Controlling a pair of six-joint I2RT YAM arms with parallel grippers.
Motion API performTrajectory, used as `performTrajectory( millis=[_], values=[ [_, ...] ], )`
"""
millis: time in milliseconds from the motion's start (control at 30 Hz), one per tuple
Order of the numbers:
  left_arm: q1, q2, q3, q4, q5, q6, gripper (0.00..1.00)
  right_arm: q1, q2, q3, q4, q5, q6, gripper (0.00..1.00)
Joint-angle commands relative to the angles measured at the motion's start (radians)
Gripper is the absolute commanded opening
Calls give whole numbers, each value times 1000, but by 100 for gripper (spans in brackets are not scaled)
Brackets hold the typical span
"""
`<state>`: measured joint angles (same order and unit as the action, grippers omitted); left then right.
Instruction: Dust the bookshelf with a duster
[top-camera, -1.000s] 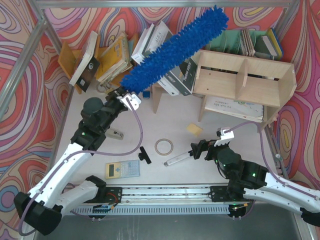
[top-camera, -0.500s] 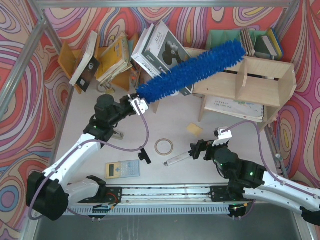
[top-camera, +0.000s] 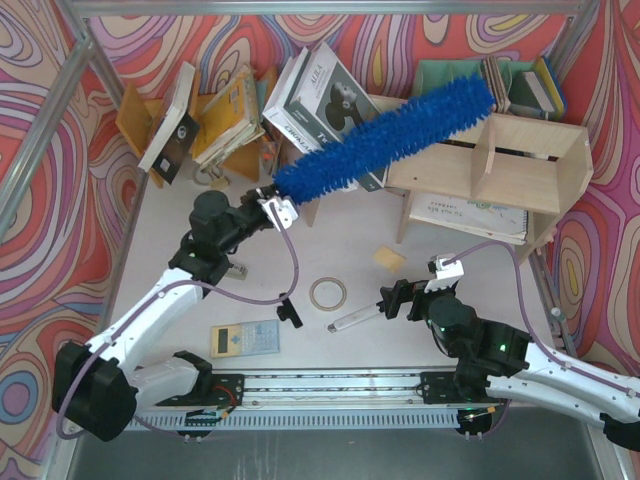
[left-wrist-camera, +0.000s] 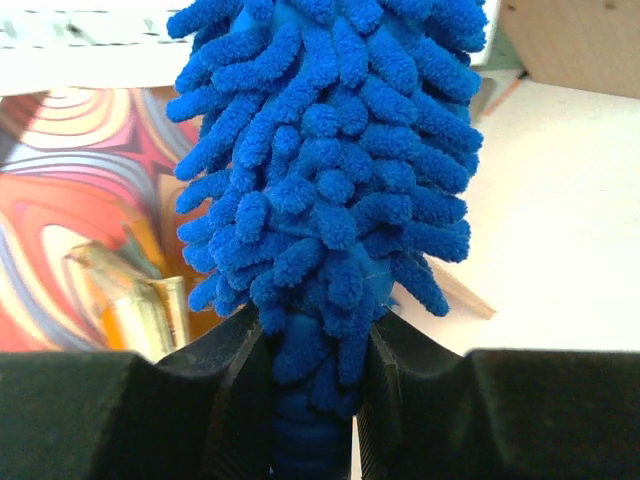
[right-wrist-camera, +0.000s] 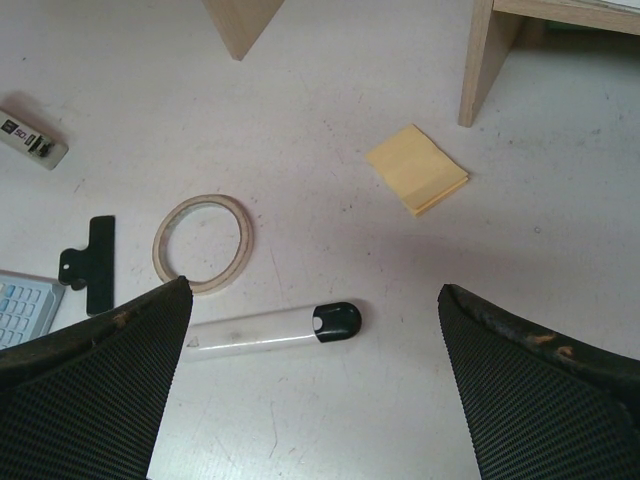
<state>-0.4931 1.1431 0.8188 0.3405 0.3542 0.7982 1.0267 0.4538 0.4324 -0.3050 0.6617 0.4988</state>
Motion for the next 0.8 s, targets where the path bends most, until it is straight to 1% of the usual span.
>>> performTrajectory(
  millis=[0,200,333,433,467,533,767],
  values=[
    [55,-76,74,47,-21,-8,0,-1,-12,18,-1,25,15,98],
    [110,-102,119,-15,-1,9,0,-1,-28,16,-3,23,15,98],
    [119,-98,124,-24,10,8,0,-1,-33,14,-3,23,16,98],
    [119,-85,107,-1,44,-31,0,-1,-33,14,-3,24,15,98],
    [118,-81,93,32,51,-70,0,-1,-33,15,-3,24,16,98],
    [106,-65,63,65,58,-90,0,-1,-33,14,-4,25,16,98],
    [-18,19,-15,113,0,-51,0,-1,-30,14,-4,27,15,98]
  ],
)
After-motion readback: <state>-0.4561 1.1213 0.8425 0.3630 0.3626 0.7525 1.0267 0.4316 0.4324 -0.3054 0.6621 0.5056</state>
